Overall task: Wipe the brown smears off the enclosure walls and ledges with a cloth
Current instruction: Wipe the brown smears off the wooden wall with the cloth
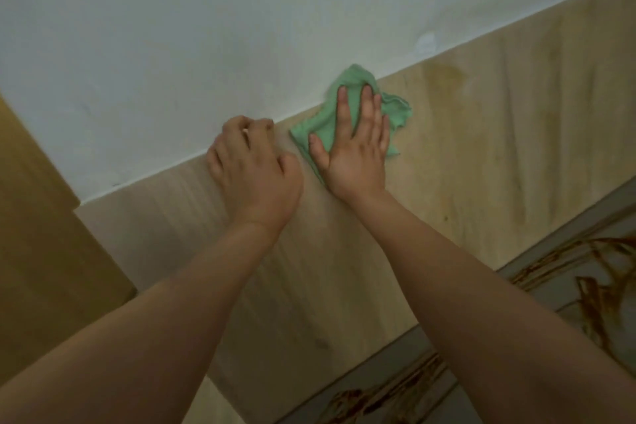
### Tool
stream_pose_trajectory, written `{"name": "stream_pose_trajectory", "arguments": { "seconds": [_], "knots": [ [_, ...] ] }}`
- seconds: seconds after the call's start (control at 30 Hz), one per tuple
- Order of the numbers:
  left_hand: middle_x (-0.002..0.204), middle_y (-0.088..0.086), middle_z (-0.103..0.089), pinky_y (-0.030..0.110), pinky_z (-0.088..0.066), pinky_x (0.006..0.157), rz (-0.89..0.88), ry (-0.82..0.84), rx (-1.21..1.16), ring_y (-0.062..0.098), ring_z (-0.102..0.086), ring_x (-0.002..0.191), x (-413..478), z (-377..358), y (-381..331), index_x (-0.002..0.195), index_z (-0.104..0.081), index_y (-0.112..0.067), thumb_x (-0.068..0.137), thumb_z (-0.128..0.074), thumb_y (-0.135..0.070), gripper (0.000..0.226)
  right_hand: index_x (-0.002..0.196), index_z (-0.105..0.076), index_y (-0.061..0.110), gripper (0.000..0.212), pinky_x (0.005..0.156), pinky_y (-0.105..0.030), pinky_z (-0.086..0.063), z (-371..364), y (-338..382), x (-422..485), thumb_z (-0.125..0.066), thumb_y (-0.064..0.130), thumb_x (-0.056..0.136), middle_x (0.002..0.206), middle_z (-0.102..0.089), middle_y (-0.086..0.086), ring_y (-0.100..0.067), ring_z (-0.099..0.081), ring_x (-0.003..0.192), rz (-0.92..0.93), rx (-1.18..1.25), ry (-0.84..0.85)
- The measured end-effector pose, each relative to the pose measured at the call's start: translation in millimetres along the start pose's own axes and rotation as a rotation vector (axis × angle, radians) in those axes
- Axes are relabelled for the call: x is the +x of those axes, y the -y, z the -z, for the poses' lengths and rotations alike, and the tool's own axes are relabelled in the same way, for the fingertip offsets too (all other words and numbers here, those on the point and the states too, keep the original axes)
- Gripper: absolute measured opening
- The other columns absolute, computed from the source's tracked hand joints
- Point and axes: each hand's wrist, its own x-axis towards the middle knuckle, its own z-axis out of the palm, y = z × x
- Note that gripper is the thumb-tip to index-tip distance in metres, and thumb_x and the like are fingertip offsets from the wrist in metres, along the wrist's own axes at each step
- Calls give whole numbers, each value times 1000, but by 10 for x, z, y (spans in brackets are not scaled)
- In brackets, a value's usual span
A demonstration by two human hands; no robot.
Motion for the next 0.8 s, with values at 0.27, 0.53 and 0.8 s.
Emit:
{"name": "stream_pose_trajectory", "arguments": {
  "seconds": [0.27,0.53,0.8],
  "knots": [
    [160,14,-34,55,-6,127,-313,215,113,35,-28,147,218,-409,-603,155,-36,-6,85,-52,-30,76,166,-2,23,86,128,-51,-5,177,-935,280,-22,70,97,172,1,-18,-35,0,159,-307,62,19],
    [171,18,-11,58,4,126,-352,207,378,33,-6,157,178,-828,-558,163,0,-3,98,-31,-45,83,166,-3,22,76,127,-51,-6,-43,-1903,-331,-32,57,106,172,0,-17,-35,-3,159,-791,175,-38],
    [168,20,-20,59,-3,126,-357,157,386,33,-12,157,189,-869,-553,163,-9,-1,93,-41,-39,85,165,-19,14,79,128,-52,-7,-181,-727,-602,-28,62,102,169,-13,-25,-39,-9,158,-211,79,-73]
  ]
}}
